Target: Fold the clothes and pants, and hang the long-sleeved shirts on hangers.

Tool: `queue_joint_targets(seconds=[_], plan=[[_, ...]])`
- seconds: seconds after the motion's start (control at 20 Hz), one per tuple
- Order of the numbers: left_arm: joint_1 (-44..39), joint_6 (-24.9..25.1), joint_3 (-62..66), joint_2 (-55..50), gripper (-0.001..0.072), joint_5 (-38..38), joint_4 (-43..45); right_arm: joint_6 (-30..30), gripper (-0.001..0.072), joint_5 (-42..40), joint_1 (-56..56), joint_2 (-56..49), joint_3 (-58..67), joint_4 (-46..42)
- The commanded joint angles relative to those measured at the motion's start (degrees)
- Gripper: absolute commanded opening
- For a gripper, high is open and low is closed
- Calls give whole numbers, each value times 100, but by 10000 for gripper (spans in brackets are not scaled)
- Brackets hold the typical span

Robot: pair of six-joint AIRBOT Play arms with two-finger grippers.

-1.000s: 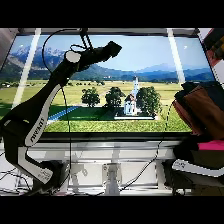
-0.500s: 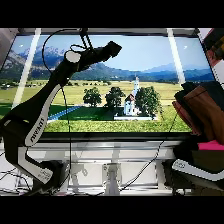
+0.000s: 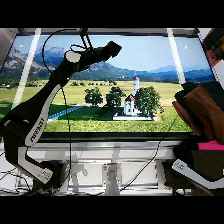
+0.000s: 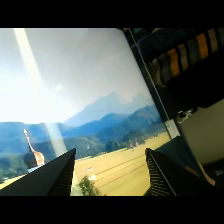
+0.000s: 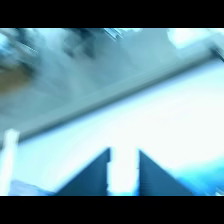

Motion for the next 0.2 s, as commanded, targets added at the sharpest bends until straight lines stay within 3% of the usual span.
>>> queue_joint_targets(seconds=[0.0,0.15], plan=[[7,0,2,0,512,0,2,-310,17,-365,0,264,63,1351],[7,0,2,0,512,2,2,-422,18,-319,0,389,61,1878]])
